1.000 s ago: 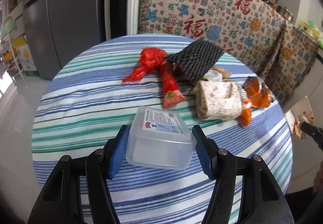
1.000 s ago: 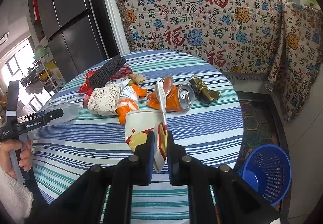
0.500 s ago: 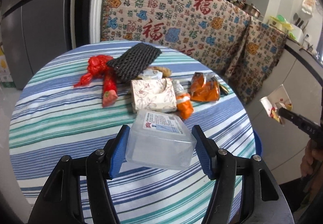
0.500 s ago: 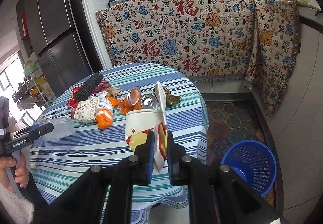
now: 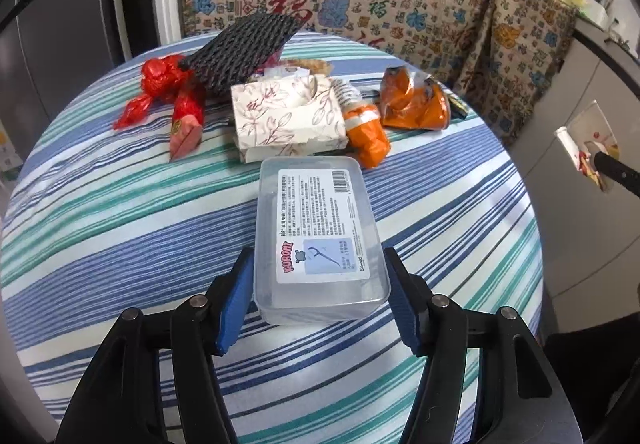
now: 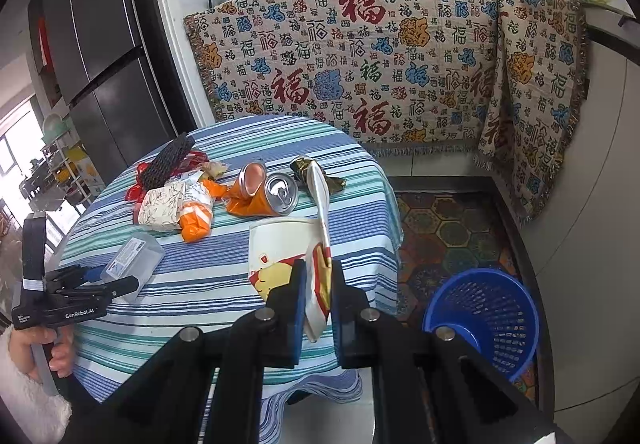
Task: Collect trash
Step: 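Carry the plastic box and paper cup over the blue wastebasket with both grippers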
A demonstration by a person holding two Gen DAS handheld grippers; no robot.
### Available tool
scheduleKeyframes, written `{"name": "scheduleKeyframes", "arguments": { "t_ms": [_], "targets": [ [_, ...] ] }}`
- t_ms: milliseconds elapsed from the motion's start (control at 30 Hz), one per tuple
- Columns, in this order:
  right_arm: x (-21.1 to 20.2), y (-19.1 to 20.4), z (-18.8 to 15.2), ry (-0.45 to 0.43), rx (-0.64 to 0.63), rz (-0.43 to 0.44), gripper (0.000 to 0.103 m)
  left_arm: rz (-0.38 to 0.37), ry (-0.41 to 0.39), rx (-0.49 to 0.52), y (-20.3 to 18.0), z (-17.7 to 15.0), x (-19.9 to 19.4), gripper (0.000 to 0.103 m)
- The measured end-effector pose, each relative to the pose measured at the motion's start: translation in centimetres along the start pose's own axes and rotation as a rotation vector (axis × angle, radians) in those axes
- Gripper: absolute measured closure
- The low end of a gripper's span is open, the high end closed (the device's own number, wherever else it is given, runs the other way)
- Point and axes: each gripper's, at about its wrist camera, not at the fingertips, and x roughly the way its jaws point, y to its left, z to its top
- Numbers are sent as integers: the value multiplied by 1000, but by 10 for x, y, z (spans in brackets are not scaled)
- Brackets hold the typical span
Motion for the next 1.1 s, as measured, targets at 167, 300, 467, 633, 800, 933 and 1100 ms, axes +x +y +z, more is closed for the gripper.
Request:
{"name": "scheduleKeyframes", "arguments": {
  "t_ms": [167, 300, 467, 633, 800, 933, 1100],
  "targets": [
    [-16, -29, 10, -3, -9, -69, 92, -111, -45, 61, -49, 24, -17, 40],
    [-25, -75, 16, 9, 9, -175, 92, -224, -59, 134, -109, 48, -16, 40],
    [-20, -144, 18, 45, 101, -246, 92, -357, -57, 212, -194, 68, 9, 40],
    [-10, -198, 5, 52, 185, -292, 92, -444, -14, 252, -265, 79, 55, 40],
    [10, -247, -21, 85, 300, -274, 92, -452, 43, 275, -314, 75, 108, 40],
    [31, -279, -27, 137, 341, -278, 92, -449, 97, 296, -338, 71, 148, 40],
    [49, -298, -35, 190, 367, -293, 92, -444, 147, 321, -359, 64, 178, 40]
  ]
}}
